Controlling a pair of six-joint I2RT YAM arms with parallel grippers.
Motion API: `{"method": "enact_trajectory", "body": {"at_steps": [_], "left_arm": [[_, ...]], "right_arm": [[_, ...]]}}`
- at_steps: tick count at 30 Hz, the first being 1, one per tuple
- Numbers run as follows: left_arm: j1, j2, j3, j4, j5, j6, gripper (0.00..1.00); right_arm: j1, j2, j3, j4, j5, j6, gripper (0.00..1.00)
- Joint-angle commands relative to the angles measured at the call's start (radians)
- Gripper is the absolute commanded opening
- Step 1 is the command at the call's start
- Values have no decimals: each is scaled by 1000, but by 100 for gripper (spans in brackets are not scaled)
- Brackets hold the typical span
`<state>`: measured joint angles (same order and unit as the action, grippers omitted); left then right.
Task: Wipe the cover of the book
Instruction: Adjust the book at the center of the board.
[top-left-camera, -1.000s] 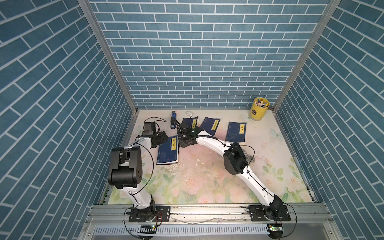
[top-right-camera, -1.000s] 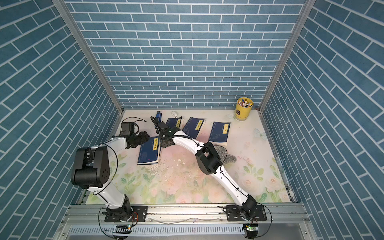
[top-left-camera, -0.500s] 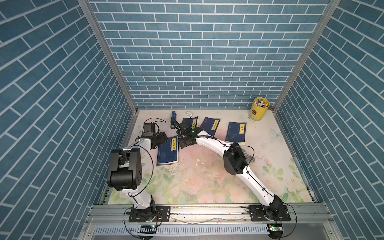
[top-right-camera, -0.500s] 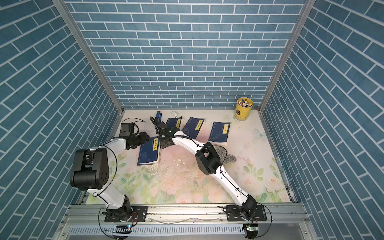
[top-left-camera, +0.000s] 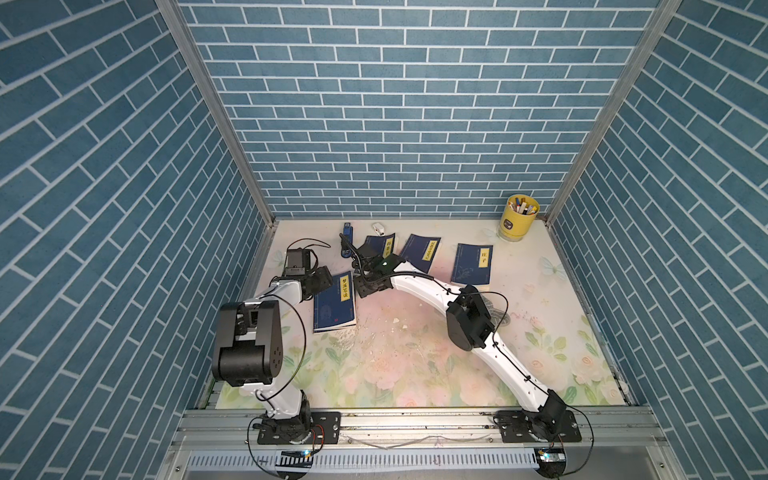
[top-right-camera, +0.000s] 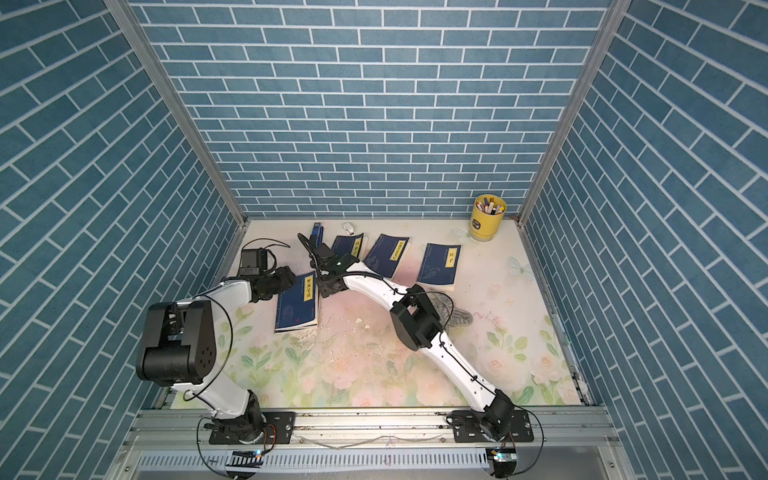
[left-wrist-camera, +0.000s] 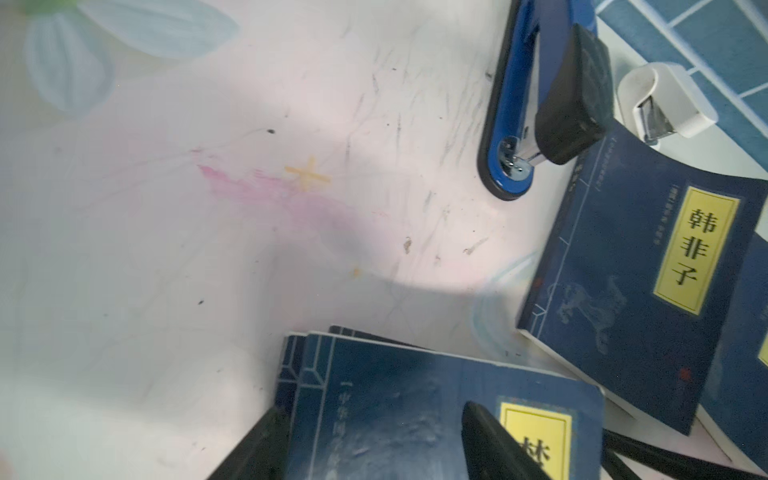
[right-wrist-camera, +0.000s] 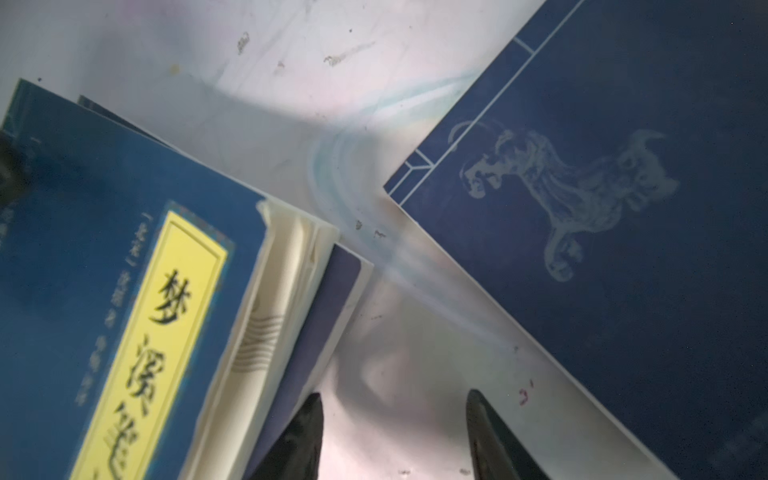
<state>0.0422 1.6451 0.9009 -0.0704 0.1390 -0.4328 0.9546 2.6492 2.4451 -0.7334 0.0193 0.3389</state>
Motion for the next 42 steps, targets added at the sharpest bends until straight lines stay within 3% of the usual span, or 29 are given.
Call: {"method": "enact_trajectory", "body": {"at_steps": [1, 6, 13, 27, 35, 42], "left_arm": [[-2, -32, -20, -4, -109, -15, 73], [-3, 22, -13, 16, -88, -21, 73], [-2, 77, -23, 72, 38, -27, 73], [-1, 58, -38, 110, 155, -36, 72], [-1, 36, -13, 49, 72, -18, 71], [-2, 7, 70, -6, 20, -6, 72]], "right_arm": [[14, 12, 26, -4, -12, -37, 56], [18, 10, 26, -2, -16, -41, 56], [18, 15, 31, -1, -28, -57, 56], [21, 34, 62, -6, -60, -75, 56], [19, 8, 46, -53, 38, -76, 56], [-14, -207, -213, 16, 113, -80, 56]]}}
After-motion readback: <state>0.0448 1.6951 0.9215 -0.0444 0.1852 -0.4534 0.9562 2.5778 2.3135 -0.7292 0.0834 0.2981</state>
